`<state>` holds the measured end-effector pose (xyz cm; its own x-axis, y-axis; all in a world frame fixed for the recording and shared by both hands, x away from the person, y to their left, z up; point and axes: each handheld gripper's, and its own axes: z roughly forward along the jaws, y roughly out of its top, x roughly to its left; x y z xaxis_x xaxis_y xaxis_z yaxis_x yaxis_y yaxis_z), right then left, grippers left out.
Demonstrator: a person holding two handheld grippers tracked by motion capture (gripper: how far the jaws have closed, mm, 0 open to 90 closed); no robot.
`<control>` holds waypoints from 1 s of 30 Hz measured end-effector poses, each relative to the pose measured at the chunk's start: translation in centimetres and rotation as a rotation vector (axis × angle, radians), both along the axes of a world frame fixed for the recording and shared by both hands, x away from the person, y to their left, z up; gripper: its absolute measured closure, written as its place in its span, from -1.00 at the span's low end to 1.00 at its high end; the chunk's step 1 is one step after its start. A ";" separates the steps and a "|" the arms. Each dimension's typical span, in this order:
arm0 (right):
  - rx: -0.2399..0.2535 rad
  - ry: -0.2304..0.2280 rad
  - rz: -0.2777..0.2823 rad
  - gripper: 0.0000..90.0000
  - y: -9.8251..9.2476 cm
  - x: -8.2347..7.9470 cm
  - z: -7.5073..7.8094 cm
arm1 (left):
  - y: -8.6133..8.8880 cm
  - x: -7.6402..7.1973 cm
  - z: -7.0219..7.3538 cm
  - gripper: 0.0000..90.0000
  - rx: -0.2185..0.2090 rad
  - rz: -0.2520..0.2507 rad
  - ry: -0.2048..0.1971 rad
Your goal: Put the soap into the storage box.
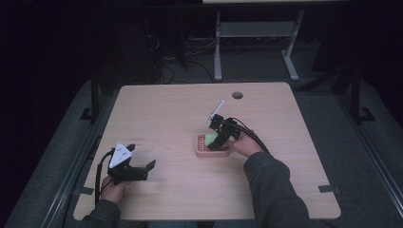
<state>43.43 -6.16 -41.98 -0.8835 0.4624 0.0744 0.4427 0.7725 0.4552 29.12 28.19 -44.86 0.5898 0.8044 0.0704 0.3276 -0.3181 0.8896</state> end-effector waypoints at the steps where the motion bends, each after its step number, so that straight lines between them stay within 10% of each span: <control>1: 0.014 -0.002 -0.001 -0.42 -0.1 0.0 0.3 | 0.0 0.0 0.0 -1.00 -0.003 0.001 0.000; 30: 0.032 -0.012 -0.066 -0.51 -2.2 -1.2 2.4 | 0.1 -0.2 0.1 -1.00 0.006 -0.006 -0.006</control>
